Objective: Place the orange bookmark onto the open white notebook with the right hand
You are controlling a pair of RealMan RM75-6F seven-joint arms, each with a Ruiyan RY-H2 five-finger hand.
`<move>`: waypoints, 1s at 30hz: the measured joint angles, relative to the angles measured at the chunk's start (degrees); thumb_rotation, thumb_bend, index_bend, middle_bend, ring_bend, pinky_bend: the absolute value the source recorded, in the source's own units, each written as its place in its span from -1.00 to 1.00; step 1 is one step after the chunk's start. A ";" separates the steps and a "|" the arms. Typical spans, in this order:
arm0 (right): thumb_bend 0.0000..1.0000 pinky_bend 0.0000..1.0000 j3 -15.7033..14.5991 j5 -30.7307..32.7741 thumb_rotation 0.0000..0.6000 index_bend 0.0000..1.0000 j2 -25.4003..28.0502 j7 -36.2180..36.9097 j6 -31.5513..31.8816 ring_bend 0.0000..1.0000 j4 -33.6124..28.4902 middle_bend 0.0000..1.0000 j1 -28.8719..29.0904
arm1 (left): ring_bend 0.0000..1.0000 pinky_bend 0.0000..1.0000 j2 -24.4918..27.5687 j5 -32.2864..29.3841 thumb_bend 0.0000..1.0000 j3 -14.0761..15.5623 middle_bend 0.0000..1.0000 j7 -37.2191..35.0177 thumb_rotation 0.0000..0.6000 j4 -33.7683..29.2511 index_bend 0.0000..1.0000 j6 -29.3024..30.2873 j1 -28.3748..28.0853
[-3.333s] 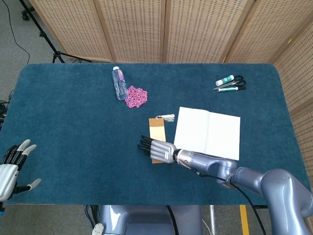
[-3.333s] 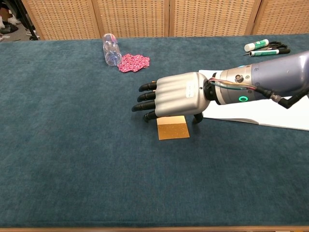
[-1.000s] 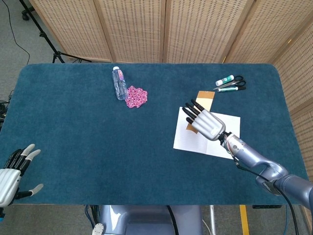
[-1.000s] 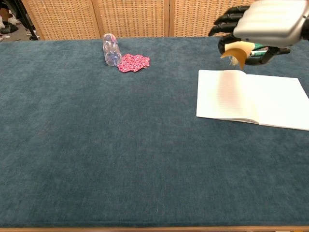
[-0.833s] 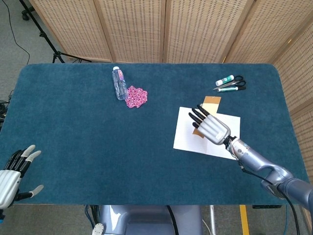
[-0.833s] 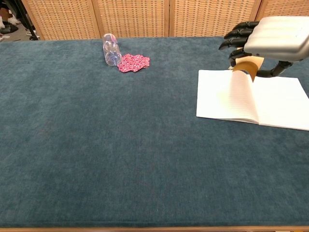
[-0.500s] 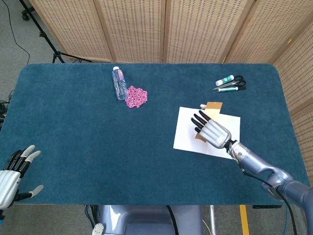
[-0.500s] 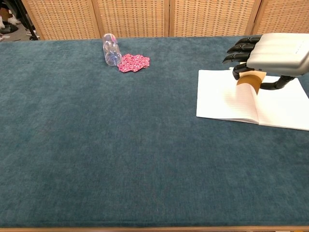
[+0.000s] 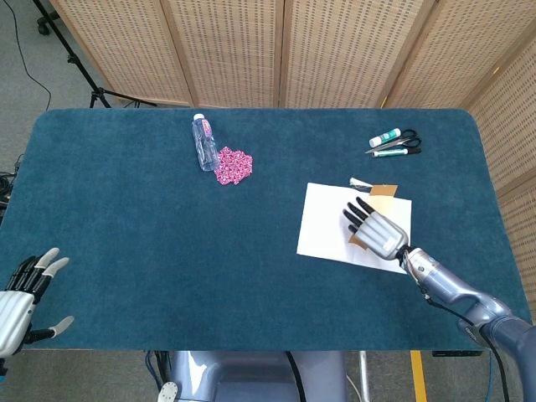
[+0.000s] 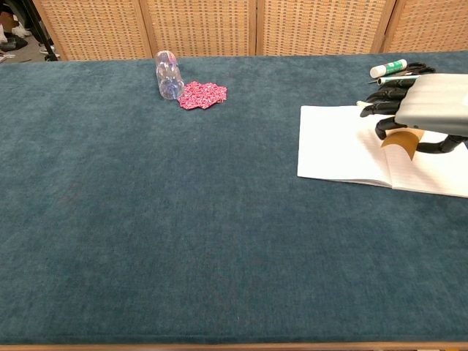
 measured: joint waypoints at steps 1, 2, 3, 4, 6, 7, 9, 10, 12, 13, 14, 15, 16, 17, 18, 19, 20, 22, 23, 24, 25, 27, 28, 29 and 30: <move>-0.15 -0.86 -0.13 -0.02 1.00 0.10 -0.16 0.10 0.10 -1.00 0.36 -0.79 -0.22 | -1.00 -1.00 -0.02 0.01 -0.66 0.00 -1.00 0.06 1.00 -0.01 -1.00 0.02 0.01; -0.16 -0.86 -0.30 -0.12 1.00 0.09 -0.31 0.17 0.26 -1.00 0.71 -0.79 -0.42 | -1.00 -1.00 -0.04 -0.01 -0.66 0.00 -1.00 0.10 1.00 -0.02 -1.00 0.03 0.02; -0.17 -0.86 -0.53 -0.42 1.00 0.07 -0.47 0.23 0.52 -1.00 1.09 -0.80 -0.61 | -1.00 -1.00 -0.06 -0.02 -0.66 0.01 -1.00 0.18 1.00 -0.05 -1.00 0.00 0.03; -0.18 -0.86 -0.72 -0.70 1.00 0.04 -0.57 0.25 0.75 -1.00 1.35 -0.81 -0.73 | -1.00 -1.00 -0.08 -0.03 -0.66 0.02 -1.00 0.19 1.00 -0.06 -1.00 -0.04 0.02; -0.25 -0.86 -1.12 -1.27 1.00 -0.09 -0.84 0.34 1.24 -1.00 1.90 -0.83 -0.99 | -1.00 -1.00 -0.10 -0.02 -0.65 0.05 -1.00 0.31 1.00 -0.09 -1.00 -0.15 -0.02; -0.28 -0.86 -1.26 -1.43 1.00 -0.14 -0.95 0.39 1.32 -1.00 2.11 -0.83 -1.09 | -1.00 -1.00 -0.11 0.02 -0.65 0.08 -1.00 0.37 1.00 -0.09 -1.00 -0.19 -0.03; -0.32 -0.86 -1.46 -1.66 1.00 -0.30 -1.10 0.63 1.37 -1.00 2.37 -0.85 -1.23 | -1.00 -1.00 -0.12 0.03 -0.66 0.10 -1.00 0.40 1.00 -0.11 -1.00 -0.21 -0.04; -0.33 -0.86 -1.49 -1.67 1.00 -0.35 -1.13 0.76 1.33 -1.00 2.39 -0.86 -1.28 | -1.00 -1.00 -0.11 0.00 -0.66 0.09 -1.00 0.41 1.00 -0.13 -1.00 -0.18 -0.03; -0.33 -0.86 -1.52 -1.64 1.00 -0.47 -1.08 0.94 1.12 -1.00 2.29 -0.86 -1.34 | -1.00 -1.00 -0.10 -0.01 -0.66 0.08 -1.00 0.38 1.00 -0.15 -1.00 -0.10 0.01; -0.33 -0.86 -1.55 -1.64 1.00 -0.50 -1.01 1.04 1.02 -1.00 2.18 -0.86 -1.33 | -1.00 -1.00 -0.10 0.01 -0.65 0.08 -1.00 0.36 1.00 -0.15 -1.00 -0.06 0.02; -0.34 -0.86 -1.59 -1.65 1.00 -0.52 -0.92 1.18 0.95 -1.00 2.00 -0.87 -1.33 | -1.00 -1.00 -0.09 0.06 -0.65 0.10 -1.00 0.35 1.00 -0.14 -1.00 -0.03 0.03; -0.35 -0.86 -1.64 -1.70 1.00 -0.53 -0.75 1.45 0.93 -1.00 1.61 -0.87 -1.32 | -1.00 -1.00 -0.07 0.13 -0.65 0.12 -1.00 0.30 1.00 -0.12 -1.00 0.00 0.04; -0.36 -0.86 -1.68 -1.82 1.00 -0.54 -0.61 1.59 1.02 -1.00 1.28 -0.88 -1.32 | -1.00 -1.00 -0.07 0.12 -0.65 0.13 -1.00 0.29 1.00 -0.11 -1.00 -0.02 0.03; -0.37 -0.86 -1.73 -2.01 1.00 -0.56 -0.45 1.60 1.28 -1.00 1.00 -0.90 -1.33 | -1.00 -1.00 -0.08 0.10 -0.65 0.13 -1.00 0.30 1.00 -0.11 -1.00 -0.07 0.01; -0.38 -0.86 -1.77 -2.26 1.00 -0.58 -0.21 1.48 1.73 -1.00 0.53 -0.91 -1.35 | -1.00 -1.00 -0.08 0.11 -0.65 0.15 -1.00 0.31 1.00 -0.11 -1.00 -0.15 -0.02; -0.38 -0.86 -1.77 -2.38 1.00 -0.59 -0.01 1.37 1.96 -1.00 0.08 -0.92 -1.37 | -1.00 -1.00 -0.06 0.14 -0.65 0.17 -1.00 0.31 1.00 -0.13 -1.00 -0.18 -0.04; -0.38 -0.86 -1.74 -2.43 1.00 -0.59 0.21 1.27 2.08 -1.00 -0.41 -0.92 -1.39 | -1.00 -1.00 -0.06 0.17 -0.65 0.19 -1.00 0.32 1.00 -0.14 -1.00 -0.18 -0.05; -0.38 -0.86 -1.60 -2.47 1.00 -0.59 0.81 1.05 2.26 -1.00 -1.60 -0.92 -1.42 | -1.00 -1.00 -0.02 0.23 -0.65 0.20 -1.00 0.28 1.00 -0.17 -1.00 -0.07 -0.02; -0.38 -0.86 -1.55 -2.49 1.00 -0.59 1.16 1.03 2.42 -1.00 -2.17 -0.93 -1.43 | -1.00 -1.00 0.01 0.25 -0.65 0.19 -1.00 0.19 1.00 -0.18 -1.00 0.06 0.02; -0.38 -0.86 -1.52 -2.51 1.00 -0.59 1.67 1.05 2.57 -1.00 -3.02 -0.93 -1.46 | -1.00 -1.00 0.04 0.24 -0.65 0.17 -1.00 0.09 1.00 -0.17 -1.00 0.25 0.09; -0.38 -0.86 -1.50 -2.53 1.00 -0.59 2.07 1.08 2.65 -1.00 -3.68 -0.94 -1.48 | -1.00 -1.00 0.07 0.24 -0.65 0.16 -1.00 0.01 1.00 -0.15 -1.00 0.31 0.12; -0.38 -0.86 -1.49 -2.58 1.00 -0.59 3.02 1.20 2.88 -1.00 -5.38 -0.94 -1.58 | -1.00 -1.00 0.12 0.27 -0.65 0.17 -1.00 -0.17 1.00 -0.12 -1.00 0.32 0.12; -0.38 -0.86 -1.46 -2.58 1.00 -0.59 3.42 1.25 3.04 -1.00 -6.15 -0.94 -1.65 | -1.00 -1.00 0.14 0.30 -0.65 0.18 -1.00 -0.19 1.00 -0.11 -1.00 0.29 0.10; -0.38 -0.86 -1.41 -2.58 1.00 -0.59 3.81 1.31 3.26 -1.00 -6.94 -0.94 -1.73 | -1.00 -1.00 0.15 0.35 -0.65 0.21 -1.00 -0.19 1.00 -0.11 -1.00 0.27 0.08; -0.38 -0.86 -1.28 -2.55 1.00 -0.59 4.33 1.50 3.66 -1.00 -8.03 -0.94 -1.85 | -1.00 -1.00 0.17 0.44 -0.65 0.26 -1.00 -0.21 1.00 -0.12 -1.00 0.25 0.07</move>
